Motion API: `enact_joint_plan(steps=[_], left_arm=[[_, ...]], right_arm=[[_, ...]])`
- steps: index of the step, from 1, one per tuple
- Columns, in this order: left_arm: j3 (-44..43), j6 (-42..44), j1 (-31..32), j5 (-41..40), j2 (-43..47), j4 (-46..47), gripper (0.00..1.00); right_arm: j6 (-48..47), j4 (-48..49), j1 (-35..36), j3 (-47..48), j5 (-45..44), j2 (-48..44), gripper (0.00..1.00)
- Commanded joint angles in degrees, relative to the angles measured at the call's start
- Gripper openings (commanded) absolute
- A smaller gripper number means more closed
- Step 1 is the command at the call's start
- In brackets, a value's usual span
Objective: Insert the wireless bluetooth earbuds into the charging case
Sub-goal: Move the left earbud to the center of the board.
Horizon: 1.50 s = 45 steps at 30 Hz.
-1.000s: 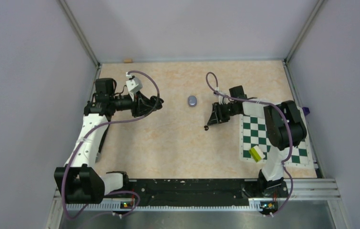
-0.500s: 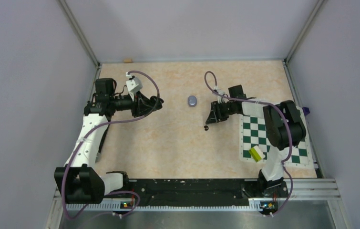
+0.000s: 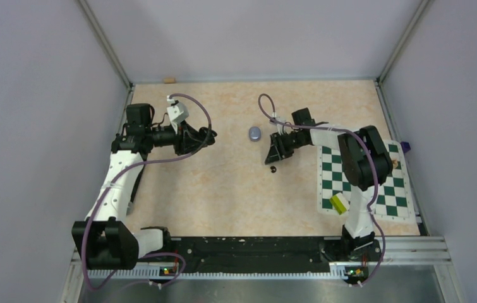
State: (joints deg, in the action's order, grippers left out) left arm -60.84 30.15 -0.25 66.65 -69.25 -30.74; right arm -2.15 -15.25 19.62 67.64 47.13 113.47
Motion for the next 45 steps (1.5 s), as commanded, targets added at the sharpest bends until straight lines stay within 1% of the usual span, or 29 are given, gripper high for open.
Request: enact_joint_plan(steps=[1, 14, 21, 26, 30, 33, 36, 38, 43, 45], left_arm=[[0.5, 0.6, 0.1, 2.1, 1.6, 1.8, 0.0], [0.6, 0.6, -0.1, 2.2, 2.2, 1.8, 0.0], [0.5, 0.5, 0.0, 2.3, 2.1, 1.8, 0.0], [0.5, 0.3, 0.0, 2.4, 2.3, 1.8, 0.0], [0.4, 0.3, 0.0, 2.3, 2.3, 1.8, 0.0], [0.4, 0.3, 0.0, 2.2, 2.4, 1.9, 0.0], [0.4, 0.3, 0.0, 2.2, 2.3, 1.9, 0.0], [0.4, 0.3, 0.0, 2.3, 2.2, 1.8, 0.0], [0.3, 0.3, 0.0, 2.2, 2.4, 1.9, 0.0], [0.3, 0.3, 0.0, 2.0, 2.6, 1.8, 0.0]], right_arm=[[-7.0, -8.1, 0.6, 1.2, 0.0, 0.0, 0.4], [-10.8, -15.6, 0.5, -0.9, 0.4, -5.2, 0.37], [-12.1, -16.8, 0.5, -4.1, -0.6, -8.6, 0.37], [-12.9, -17.3, 0.6, -5.9, 1.2, -11.0, 0.37], [-14.8, -16.5, 0.6, -5.6, -2.4, -14.3, 0.36], [-17.2, -13.1, 0.7, -7.5, -5.9, -19.0, 0.37], [-20.5, -10.1, 1.1, -10.3, -5.9, -23.4, 0.38], [-23.7, -8.1, 1.7, -13.1, -5.1, -26.0, 0.41], [-36.7, -2.4, 3.1, -21.7, 0.3, -31.6, 0.49], [-41.2, 1.2, 3.3, -25.5, 0.7, -34.3, 0.51]])
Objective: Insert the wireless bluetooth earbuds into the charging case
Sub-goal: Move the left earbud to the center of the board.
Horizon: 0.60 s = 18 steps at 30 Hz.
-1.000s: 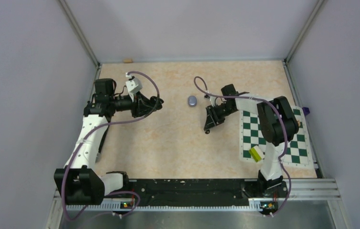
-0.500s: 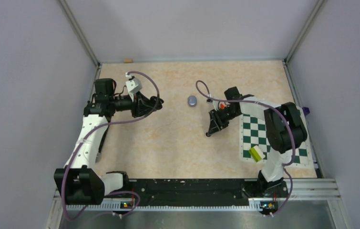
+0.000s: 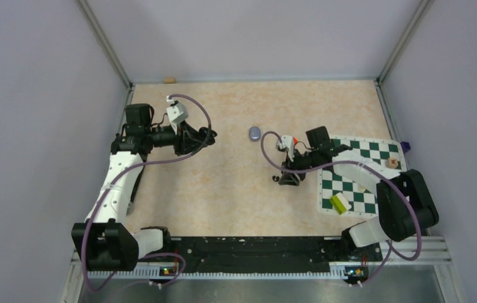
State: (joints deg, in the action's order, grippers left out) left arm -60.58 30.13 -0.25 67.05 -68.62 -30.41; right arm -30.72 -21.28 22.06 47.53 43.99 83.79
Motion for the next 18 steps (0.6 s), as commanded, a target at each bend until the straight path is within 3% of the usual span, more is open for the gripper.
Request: enact_joint_plan(steps=[1, 8, 13, 18], left_arm=[[0.1, 0.3, 0.0, 1.6, 1.9, 1.6, 0.0], [0.1, 0.4, 0.0, 1.8, 1.6, 1.5, 0.0], [0.1, 0.4, -0.1, 1.9, 1.6, 1.6, 0.0], [0.2, 0.5, 0.0, 1.9, 1.9, 1.6, 0.0]], right_arm=[[-15.4, 8.1, 1.1, -6.7, 3.7, -5.7, 0.51], [-27.9, 19.3, 1.5, -16.5, 2.6, -12.8, 0.52], [-38.3, 24.0, 5.0, -19.5, -4.0, -14.2, 0.52], [-41.9, 27.4, 9.1, -21.0, -9.0, -13.0, 0.41]])
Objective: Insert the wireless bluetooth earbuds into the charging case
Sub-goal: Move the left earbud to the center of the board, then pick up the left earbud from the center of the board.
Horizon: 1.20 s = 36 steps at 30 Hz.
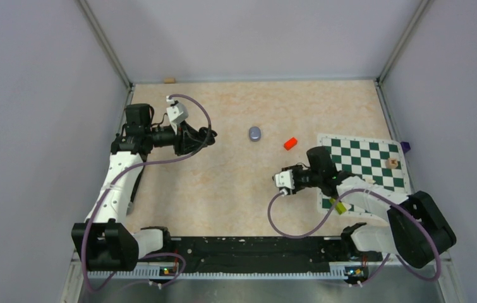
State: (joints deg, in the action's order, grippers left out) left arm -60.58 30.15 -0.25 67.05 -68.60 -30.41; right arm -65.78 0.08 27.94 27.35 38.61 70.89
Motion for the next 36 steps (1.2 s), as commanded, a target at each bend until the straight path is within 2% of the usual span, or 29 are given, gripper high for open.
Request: enact_joint_plan(steps=[1, 3, 7, 13, 20, 36], left_arm=[[0.3, 0.6, -0.1, 1.9, 2.0, 1.6, 0.0], [0.3, 0.7, 0.0, 1.9, 2.0, 1.5, 0.0], [0.3, 0.7, 0.0, 2.0, 1.9, 1.5, 0.0], [0.3, 0.7, 0.0, 2.1, 2.2, 1.6, 0.0], [0.3, 0.8, 0.0, 2.0, 2.3, 1.6, 0.0], [0.4, 0.9, 0.0, 2.1, 2.2, 1.5, 0.0]], right_arm=[[-7.0, 6.1, 4.0, -1.2, -4.3, 0.1, 0.38], [-8.7, 6.0, 5.1, -2.3, -5.3, 0.1, 0.35], [-11.7, 6.2, 5.8, -4.4, -7.2, -0.1, 0.34], [-11.7, 6.0, 5.8, -4.7, -8.2, 1.2, 0.33], [-11.6, 5.8, 6.2, -3.9, -9.7, 4.6, 0.25], [-11.4, 8.2, 8.0, -4.2, -12.7, 6.8, 0.24]])
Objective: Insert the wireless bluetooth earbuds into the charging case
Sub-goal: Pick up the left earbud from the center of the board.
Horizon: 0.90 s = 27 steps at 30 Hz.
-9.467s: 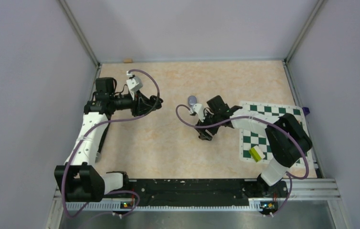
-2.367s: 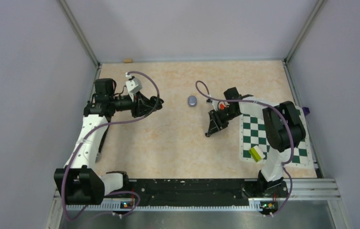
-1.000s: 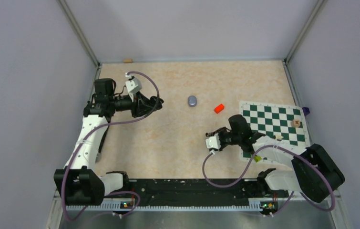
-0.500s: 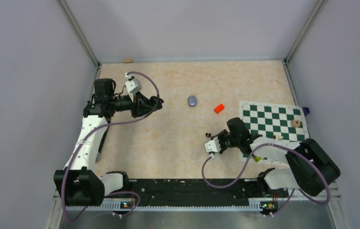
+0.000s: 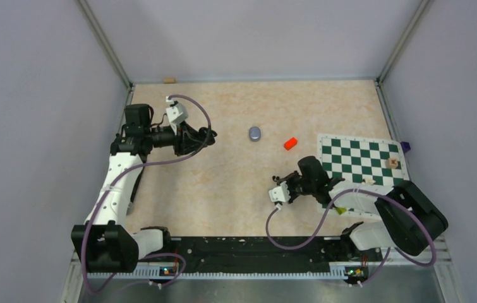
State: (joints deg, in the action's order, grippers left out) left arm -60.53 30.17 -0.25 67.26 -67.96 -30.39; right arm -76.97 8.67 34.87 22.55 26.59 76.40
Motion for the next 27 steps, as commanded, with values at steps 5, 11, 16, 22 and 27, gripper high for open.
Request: enact_joint_plan(steps=[5, 11, 16, 22, 27], left_arm=[[0.3, 0.8, 0.0, 2.0, 1.7, 1.6, 0.0], [0.3, 0.9, -0.1, 2.1, 1.6, 1.5, 0.0], [0.3, 0.8, 0.0, 2.0, 1.6, 1.6, 0.0], [0.3, 0.7, 0.0, 2.0, 1.6, 1.5, 0.0], [0.2, 0.7, -0.1, 2.1, 1.6, 1.5, 0.0]], right_arm=[[0.2, -0.6, 1.1, 1.2, -1.7, 2.6, 0.25], [1.6, -1.3, 1.2, 2.2, -2.2, 3.8, 0.22], [2.5, -1.4, 1.2, 2.7, -2.9, 4.4, 0.22], [4.0, 0.5, 1.3, 2.7, -3.8, 4.7, 0.23], [4.9, 1.6, 1.6, 2.9, -5.0, 5.4, 0.23]])
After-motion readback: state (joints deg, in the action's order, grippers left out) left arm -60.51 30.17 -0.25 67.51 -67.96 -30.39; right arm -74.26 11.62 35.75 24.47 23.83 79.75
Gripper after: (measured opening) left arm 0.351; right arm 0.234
